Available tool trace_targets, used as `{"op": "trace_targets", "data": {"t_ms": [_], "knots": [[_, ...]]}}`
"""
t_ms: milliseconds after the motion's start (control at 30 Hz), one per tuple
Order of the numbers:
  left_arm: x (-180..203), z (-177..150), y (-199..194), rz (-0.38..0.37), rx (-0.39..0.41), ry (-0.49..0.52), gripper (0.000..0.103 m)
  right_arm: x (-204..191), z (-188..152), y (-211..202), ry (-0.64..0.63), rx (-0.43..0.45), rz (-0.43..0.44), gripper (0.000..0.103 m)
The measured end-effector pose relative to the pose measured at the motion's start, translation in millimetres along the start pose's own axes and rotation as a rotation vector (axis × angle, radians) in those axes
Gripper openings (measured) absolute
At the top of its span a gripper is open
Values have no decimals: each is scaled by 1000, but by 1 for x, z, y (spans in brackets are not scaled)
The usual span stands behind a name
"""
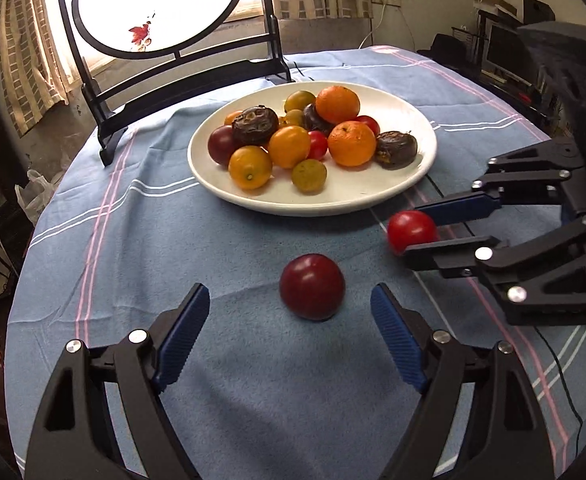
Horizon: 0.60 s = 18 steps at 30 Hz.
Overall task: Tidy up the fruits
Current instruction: 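Grasp a red tomato with the right tool while the left grasps a dark red tomato, then carry both tomatoes onto the white plate and open both tools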
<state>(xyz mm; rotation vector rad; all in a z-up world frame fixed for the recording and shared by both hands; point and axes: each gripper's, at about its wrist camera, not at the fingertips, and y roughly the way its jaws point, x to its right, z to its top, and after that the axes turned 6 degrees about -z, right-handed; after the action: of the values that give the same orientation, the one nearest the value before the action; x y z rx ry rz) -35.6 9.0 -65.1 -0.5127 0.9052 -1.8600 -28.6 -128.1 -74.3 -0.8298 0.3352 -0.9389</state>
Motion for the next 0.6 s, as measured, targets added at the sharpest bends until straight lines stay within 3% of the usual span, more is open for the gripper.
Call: {"op": "trace_targets", "data": {"t_ms": [67,133,200,400,600], "knots": [[2,6,14,0,-20,-11,71,4,-6,-5,10,1,-12,30],[1,8,24,-10,-47,-29,48,8,-11,-7,27,-3,-7,30],[1,8,28,-37,-64,-51,38,9,-14,-9,33,-2,-5,30],[12,17,4,5,-15,-25,38,7,-18,-27,30,34,3,30],[15,69,-16,80,105,-39,38,28,15,-51,74,141,-56,30]]}}
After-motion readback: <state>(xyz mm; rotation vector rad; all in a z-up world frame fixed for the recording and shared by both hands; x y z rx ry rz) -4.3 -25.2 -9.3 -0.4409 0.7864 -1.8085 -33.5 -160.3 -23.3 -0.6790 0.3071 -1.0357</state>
